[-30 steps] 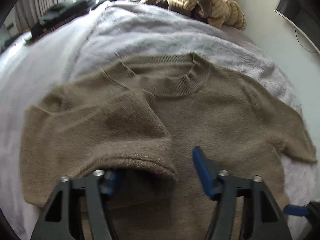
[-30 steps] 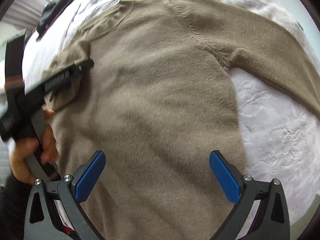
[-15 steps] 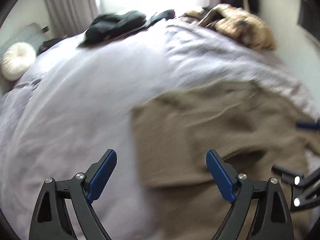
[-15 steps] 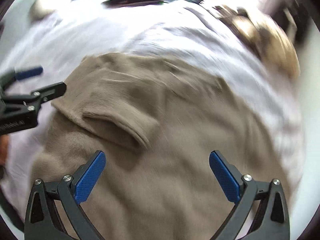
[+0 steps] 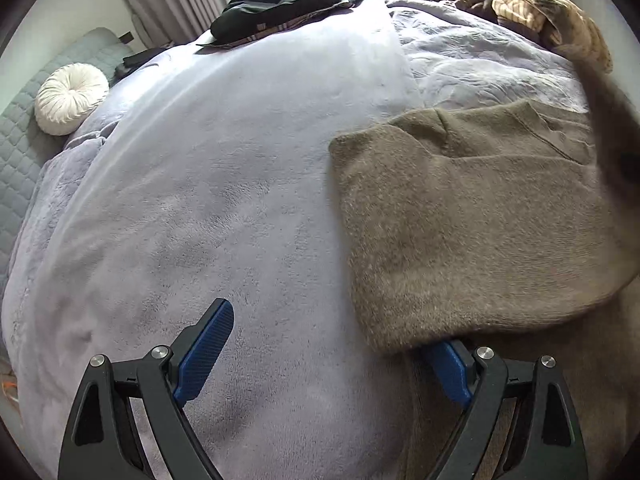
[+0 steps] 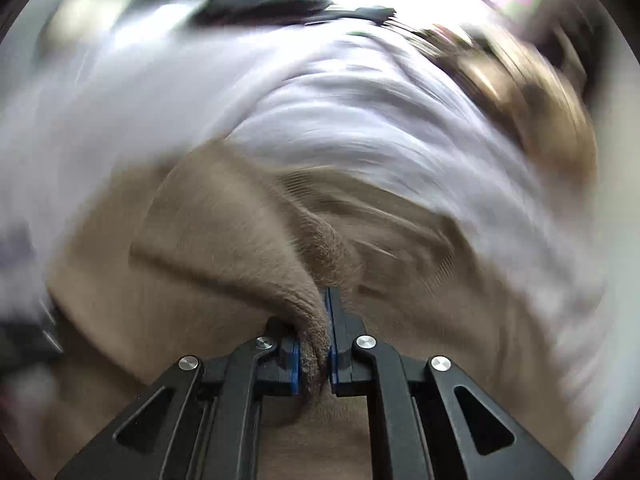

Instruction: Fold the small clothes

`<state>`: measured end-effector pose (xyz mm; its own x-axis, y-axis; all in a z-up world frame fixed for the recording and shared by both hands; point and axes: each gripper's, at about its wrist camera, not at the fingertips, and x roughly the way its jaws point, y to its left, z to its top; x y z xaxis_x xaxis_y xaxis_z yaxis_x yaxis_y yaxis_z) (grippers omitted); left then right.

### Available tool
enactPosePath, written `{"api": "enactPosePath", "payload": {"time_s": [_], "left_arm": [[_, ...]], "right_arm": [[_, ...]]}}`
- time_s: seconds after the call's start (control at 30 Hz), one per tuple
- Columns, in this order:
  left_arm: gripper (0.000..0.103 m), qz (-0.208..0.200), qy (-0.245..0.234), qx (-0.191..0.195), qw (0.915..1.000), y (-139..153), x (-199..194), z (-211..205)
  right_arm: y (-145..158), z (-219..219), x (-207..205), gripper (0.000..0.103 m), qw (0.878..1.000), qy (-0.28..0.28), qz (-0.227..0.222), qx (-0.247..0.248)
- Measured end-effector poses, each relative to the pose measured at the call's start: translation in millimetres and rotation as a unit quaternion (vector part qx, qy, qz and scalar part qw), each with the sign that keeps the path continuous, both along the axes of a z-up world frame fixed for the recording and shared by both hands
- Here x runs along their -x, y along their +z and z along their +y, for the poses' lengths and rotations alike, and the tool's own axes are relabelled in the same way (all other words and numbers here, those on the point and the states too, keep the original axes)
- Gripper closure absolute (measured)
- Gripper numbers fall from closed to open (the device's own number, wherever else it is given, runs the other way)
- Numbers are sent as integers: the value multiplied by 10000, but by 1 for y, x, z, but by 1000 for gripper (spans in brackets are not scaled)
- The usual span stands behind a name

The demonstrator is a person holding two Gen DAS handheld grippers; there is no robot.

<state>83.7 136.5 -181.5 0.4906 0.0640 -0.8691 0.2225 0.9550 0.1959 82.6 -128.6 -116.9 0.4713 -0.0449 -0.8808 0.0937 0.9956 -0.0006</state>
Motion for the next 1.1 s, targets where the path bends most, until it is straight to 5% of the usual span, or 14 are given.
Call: {"api": "enactPosePath", "payload": {"time_s": [0.13, 0.3, 0.37, 0.4, 0.53, 0.77, 0.83, 0.87, 0.9, 0.97, 1.0, 1.03, 1.07, 1.1], "left_arm": [[11, 47, -28, -21, 10000, -4, -7, 1], [11, 588, -458, 346, 9966, 4, -2, 6], [11, 673, -556, 721, 9936, 18, -1, 16], [11, 683, -563, 902, 9920, 25, -6, 19], [11, 874, -314, 1422, 9855, 25, -57, 16], [16, 1703, 125, 1922, 9664, -32, -135, -11], [38, 1687, 160, 1999, 9651, -31, -137, -14], [68, 1685, 147, 2073, 9635, -30, -137, -14], [87, 1732, 82, 2244, 9589, -27, -138, -14], [92, 1625, 24, 2361, 9580, -18, -136, -12], [92, 1439, -62, 2420, 9595, -8, -132, -12], [92, 1357, -83, 2462, 9596, -3, -132, -10], [92, 1255, -106, 2548, 9588, 4, -131, -7], [92, 1192, -126, 2647, 9569, 10, -129, -5]], "right_arm": [[-25, -90, 30, 91, 9668, -1634, -72, -1963], [-76, -126, 65, 82, 9082, -2349, 243, -3456], [-80, -126, 76, 54, 8934, -2383, 86, -3808], [-80, -126, 77, 49, 8892, -2363, 18, -3919], [-79, -125, 74, 44, 8878, -2294, -13, -3990], [-85, -127, 82, 43, 8802, -2307, -79, -4147], [-87, -129, 86, 43, 8762, -2322, -107, -4223], [-88, -129, 86, 43, 8741, -2333, -119, -4259], [-89, -131, 87, 43, 8722, -2347, -129, -4290], [-90, -133, 92, 44, 8667, -2431, -137, -4354], [-90, -134, 92, 48, 8657, -2476, -131, -4349], [-88, -135, 93, 79, 8678, -2539, -120, -4271], [-85, -134, 93, 96, 8699, -2527, -129, -4234], [-80, -133, 91, 96, 8713, -2478, -176, -4233]]}}
